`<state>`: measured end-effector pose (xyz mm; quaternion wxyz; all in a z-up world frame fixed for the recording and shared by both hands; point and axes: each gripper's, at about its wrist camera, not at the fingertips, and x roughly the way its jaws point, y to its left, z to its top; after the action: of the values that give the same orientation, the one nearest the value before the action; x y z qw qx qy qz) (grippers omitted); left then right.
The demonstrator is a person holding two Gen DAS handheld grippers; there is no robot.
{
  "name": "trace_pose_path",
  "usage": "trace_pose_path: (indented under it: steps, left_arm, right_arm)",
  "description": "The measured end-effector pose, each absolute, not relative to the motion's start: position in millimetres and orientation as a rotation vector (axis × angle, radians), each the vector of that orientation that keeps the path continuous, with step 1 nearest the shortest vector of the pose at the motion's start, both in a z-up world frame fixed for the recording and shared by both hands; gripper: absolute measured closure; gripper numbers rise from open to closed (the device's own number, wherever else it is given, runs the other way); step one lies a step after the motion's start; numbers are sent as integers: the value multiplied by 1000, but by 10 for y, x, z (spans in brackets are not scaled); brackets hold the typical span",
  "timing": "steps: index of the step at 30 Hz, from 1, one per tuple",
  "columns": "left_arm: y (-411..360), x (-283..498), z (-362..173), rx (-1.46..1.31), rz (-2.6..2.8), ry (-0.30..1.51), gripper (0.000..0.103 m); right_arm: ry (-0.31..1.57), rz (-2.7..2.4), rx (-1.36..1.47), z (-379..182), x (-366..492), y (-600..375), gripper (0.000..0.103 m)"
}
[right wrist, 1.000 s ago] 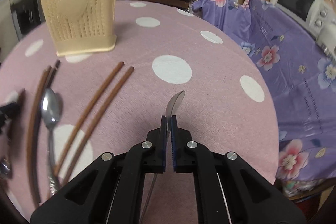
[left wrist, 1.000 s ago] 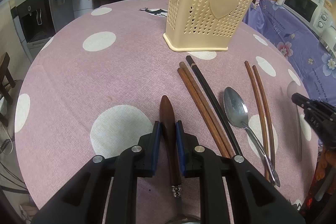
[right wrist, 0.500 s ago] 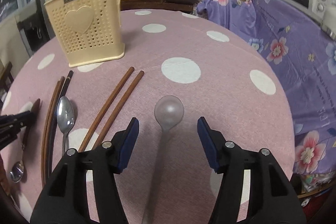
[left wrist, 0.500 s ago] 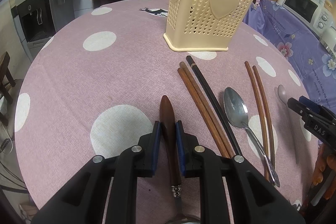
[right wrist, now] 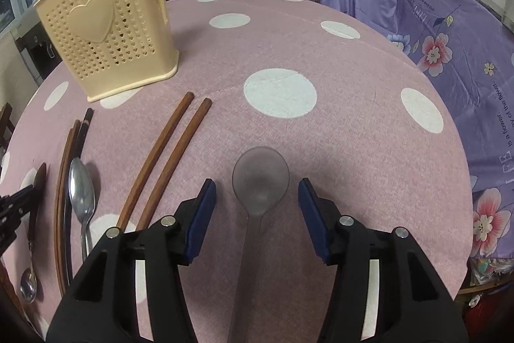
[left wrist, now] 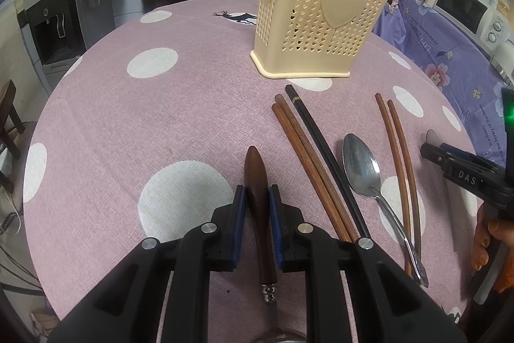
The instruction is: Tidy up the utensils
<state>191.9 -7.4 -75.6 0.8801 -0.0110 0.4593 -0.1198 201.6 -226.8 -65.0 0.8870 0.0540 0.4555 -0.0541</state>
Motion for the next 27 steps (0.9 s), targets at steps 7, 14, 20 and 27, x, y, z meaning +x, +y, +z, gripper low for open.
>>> trace_pose_path:
  steps: [7,14,20,27]
  left_arm:
    - [-87,1953,-755,-26,-242,966,87]
    - [-98,2005,-747,-39,-242,981,81]
    - [-172,2034,-752,-5,-225,974,78]
    - [-249,2055,-765,65,-195,960,86]
  right_arm:
    - [946,-121,111,-643,2069,-2274,66]
    - [943,-117,111,-639,2060,-2284,66]
    - [941,-116,110,-640,2057,-2280,66]
    - [936,-124,108,-641,2051,-2268,66]
